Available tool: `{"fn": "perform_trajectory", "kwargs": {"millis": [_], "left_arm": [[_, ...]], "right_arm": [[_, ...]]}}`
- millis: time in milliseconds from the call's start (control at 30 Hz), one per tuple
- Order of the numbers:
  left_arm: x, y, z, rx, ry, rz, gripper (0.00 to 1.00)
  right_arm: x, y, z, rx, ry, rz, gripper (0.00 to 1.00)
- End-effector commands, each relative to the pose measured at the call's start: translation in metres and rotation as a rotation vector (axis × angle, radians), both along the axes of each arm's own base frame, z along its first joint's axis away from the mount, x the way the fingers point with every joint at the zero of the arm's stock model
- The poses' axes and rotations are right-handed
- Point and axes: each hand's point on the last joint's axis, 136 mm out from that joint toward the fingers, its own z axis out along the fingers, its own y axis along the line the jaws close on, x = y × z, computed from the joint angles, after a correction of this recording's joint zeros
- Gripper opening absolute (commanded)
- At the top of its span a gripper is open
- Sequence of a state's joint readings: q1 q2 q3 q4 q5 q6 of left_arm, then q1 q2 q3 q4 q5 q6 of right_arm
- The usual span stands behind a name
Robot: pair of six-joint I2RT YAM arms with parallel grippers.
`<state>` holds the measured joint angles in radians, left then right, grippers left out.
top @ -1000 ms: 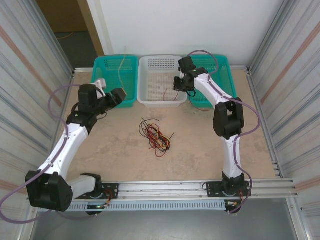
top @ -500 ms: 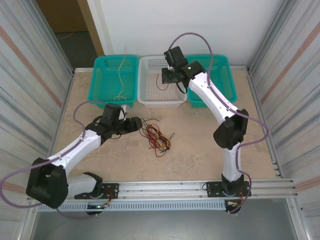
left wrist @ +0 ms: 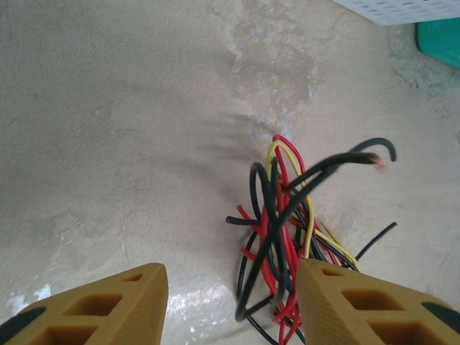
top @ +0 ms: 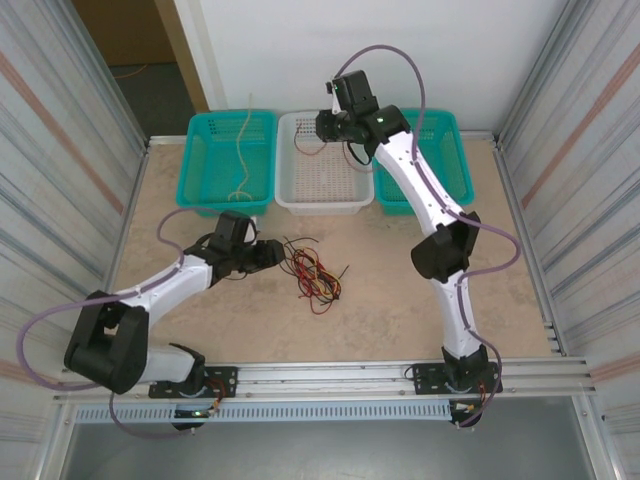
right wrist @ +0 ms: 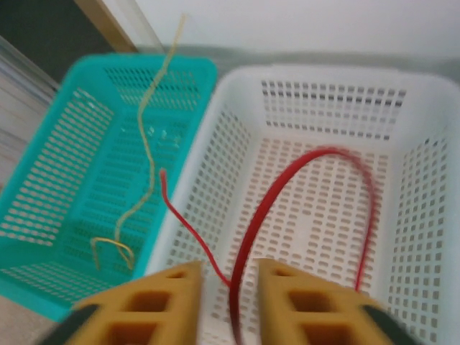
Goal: Untangle the cables
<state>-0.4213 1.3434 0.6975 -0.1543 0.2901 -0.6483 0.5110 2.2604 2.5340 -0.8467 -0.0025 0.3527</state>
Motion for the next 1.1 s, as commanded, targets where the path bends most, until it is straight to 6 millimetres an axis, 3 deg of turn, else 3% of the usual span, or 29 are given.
{"fn": "perform_trajectory", "kwargs": {"millis": [0, 67, 167, 333, 467, 567, 667, 733, 833, 900, 1067], "left_arm": [[0.011, -0.007, 0.003, -0.026, -0.034, -0.001, 0.45], [0.018, -0.012, 0.004, -0.042, -0.047, -0.013, 0.39], [0.027, -0.019, 0.007, -0.051, -0.051, -0.030, 0.21], [0.027, -0.022, 0.018, -0.066, -0.075, -0.033, 0.00], [0.018, -0.020, 0.036, -0.070, -0.098, -0.047, 0.00], [0.011, -0.018, 0.060, -0.093, -0.141, -0.055, 0.00], [0.007, -0.020, 0.085, -0.125, -0.176, -0.068, 0.00], [0.005, -0.023, 0.098, -0.150, -0.193, -0.074, 0.00], [0.003, -0.026, 0.110, -0.176, -0.201, -0.081, 0.00], [0.002, -0.029, 0.122, -0.202, -0.210, -0.087, 0.00], [-0.004, -0.037, 0.168, -0.287, -0.271, -0.120, 0.00]], "right_arm": [[0.000, -0.006, -0.025, 0.041, 0.111, 0.007, 0.45], [-0.012, -0.003, -0.027, 0.015, 0.111, 0.027, 0.48], [-0.032, -0.001, -0.021, -0.025, 0.085, 0.047, 0.49], [-0.075, 0.002, -0.019, -0.038, 0.102, 0.086, 0.47], [-0.119, 0.001, -0.031, -0.037, 0.149, 0.125, 0.48], [-0.166, 0.004, -0.049, -0.001, 0.209, 0.217, 0.51], [-0.219, 0.012, -0.066, 0.029, 0.263, 0.337, 0.66], [-0.249, 0.014, -0.087, 0.027, 0.332, 0.377, 0.67], [-0.270, 0.007, -0.124, 0.019, 0.425, 0.330, 0.64], [-0.272, 0.004, -0.132, 0.012, 0.438, 0.302, 0.61], [-0.274, 0.017, -0.100, 0.094, 0.356, 0.377, 0.66]]}}
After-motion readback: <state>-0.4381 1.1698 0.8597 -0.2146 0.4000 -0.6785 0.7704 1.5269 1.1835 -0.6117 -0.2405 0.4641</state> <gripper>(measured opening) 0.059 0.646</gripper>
